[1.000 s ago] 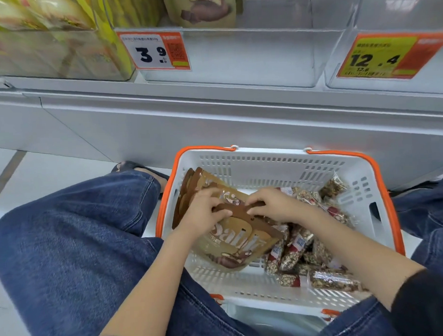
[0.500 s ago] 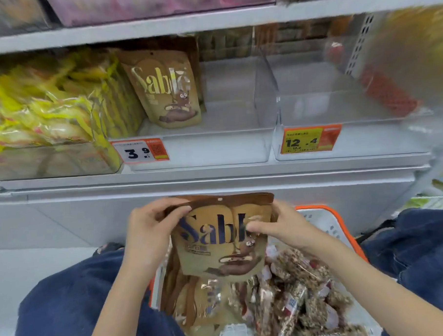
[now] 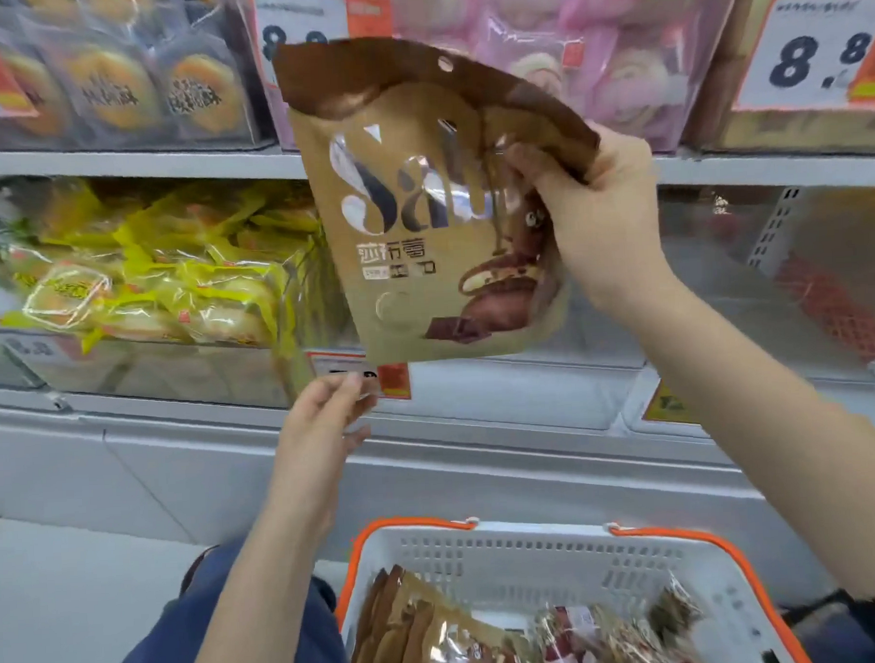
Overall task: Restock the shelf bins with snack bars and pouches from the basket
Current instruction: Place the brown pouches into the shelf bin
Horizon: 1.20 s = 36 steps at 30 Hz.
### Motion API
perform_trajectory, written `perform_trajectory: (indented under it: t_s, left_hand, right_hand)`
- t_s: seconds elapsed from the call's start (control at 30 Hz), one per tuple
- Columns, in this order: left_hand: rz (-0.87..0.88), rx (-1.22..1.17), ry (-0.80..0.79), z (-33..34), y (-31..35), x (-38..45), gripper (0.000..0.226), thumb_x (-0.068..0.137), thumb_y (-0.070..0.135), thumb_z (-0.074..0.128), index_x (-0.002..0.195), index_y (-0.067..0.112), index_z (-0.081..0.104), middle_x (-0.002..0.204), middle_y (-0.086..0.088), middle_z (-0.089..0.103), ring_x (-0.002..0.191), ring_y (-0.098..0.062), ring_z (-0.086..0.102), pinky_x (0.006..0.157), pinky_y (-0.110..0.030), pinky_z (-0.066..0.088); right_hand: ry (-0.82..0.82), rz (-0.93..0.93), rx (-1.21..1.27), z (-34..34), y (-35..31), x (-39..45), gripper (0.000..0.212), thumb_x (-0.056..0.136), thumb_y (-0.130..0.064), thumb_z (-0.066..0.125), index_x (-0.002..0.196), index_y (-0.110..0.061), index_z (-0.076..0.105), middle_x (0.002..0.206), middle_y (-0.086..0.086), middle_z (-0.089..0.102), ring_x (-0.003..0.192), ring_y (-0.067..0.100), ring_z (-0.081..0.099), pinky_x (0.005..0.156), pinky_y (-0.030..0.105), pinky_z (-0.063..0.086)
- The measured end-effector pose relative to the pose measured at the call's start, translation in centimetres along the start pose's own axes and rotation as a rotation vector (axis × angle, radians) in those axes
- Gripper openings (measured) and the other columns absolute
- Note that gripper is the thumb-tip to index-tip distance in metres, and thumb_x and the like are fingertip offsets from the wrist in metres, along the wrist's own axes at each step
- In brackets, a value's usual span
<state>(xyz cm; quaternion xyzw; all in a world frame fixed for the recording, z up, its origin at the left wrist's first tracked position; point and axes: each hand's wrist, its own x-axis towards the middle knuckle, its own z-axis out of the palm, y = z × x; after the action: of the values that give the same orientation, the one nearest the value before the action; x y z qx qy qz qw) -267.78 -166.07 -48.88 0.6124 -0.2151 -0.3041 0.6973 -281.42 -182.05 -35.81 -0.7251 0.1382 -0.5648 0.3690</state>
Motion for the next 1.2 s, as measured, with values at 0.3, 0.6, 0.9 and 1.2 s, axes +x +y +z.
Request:
perform_trajectory:
  t_s: [0.3,0.6,0.9,1.2]
  left_hand:
    - [-0.051,0.23,-0.01,-0.3,-0.7,0.9,0.006,0.088,0.028,0.063,0.093,0.029,0.063,0.107,0.008,0.063,0.104,-0.009,0.058,0.094,-0.035,0.045]
    - [-0.16,0.405,-0.146,0.6,-3.6,0.7,0.018,0.088,0.023,0.064,0.105,0.017,0.061,0.101,0.005,0.061,0.096,-0.011,0.057,0.08,-0.025,0.044]
    - [-0.341,0.951,-0.152,0.0,-16.8,-3.9,0.033,0.077,0.023,0.062,0.106,0.011,0.051,0.098,-0.009,0.062,0.086,-0.021,0.06,0.074,-0.022,0.05]
    - [-0.394,1.233,-0.116,-3.8,-23.1,-6.6,0.044,0.083,0.024,0.067,0.118,0.003,0.048,0.114,-0.016,0.06,0.103,-0.032,0.058,0.083,-0.037,0.05]
  right_hand:
    - [-0.21,0.146,-0.229,6.1,8.1,-1.5,0.017,0.094,-0.015,0.058,0.094,-0.029,0.068,0.073,-0.017,0.063,0.057,-0.005,0.049,0.058,0.014,0.042]
    - [-0.308,0.497,-0.445,2.9,8.4,-4.4,0.083,0.087,-0.024,0.069,0.149,-0.014,0.015,0.144,-0.002,0.037,0.129,0.012,0.04,0.107,0.027,0.032]
    - [-0.591,0.808,-0.482,-4.5,10.1,-35.8,0.059,0.09,-0.011,0.059,0.123,-0.053,0.033,0.122,-0.018,0.046,0.114,0.011,0.053,0.084,0.017,0.036]
    - [-0.739,1.13,-0.462,-3.4,13.1,-39.9,0.046,0.094,-0.018,0.057,0.136,-0.023,0.039,0.121,0.005,0.056,0.099,0.021,0.061,0.081,0.034,0.052]
